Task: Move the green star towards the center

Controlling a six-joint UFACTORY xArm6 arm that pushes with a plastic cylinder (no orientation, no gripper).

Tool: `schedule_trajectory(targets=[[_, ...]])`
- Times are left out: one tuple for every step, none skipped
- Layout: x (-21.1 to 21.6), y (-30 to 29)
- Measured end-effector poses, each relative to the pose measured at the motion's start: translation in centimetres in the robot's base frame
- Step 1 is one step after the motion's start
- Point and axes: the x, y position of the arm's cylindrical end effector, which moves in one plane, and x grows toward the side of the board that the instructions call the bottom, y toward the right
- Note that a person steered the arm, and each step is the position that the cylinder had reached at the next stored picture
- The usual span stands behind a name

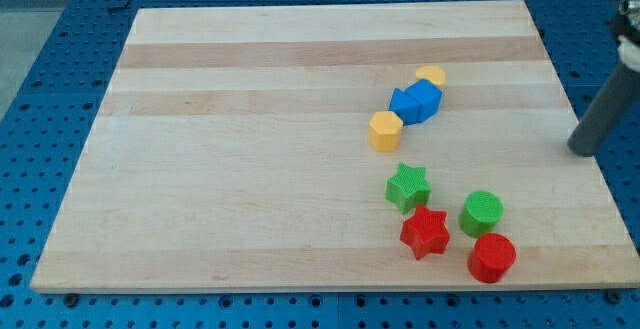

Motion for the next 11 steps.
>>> schedule_trajectory(targets=[[1.0,-3.8],[1.6,-7.8],[2.7,-10.3],[4.9,-10.8],[5.8,-13.7],[5.8,-17.7],[5.8,-21.9],[5.8,-25.4],[5.8,-27.9],[7.0,-28.2],[7.5,-30.7]])
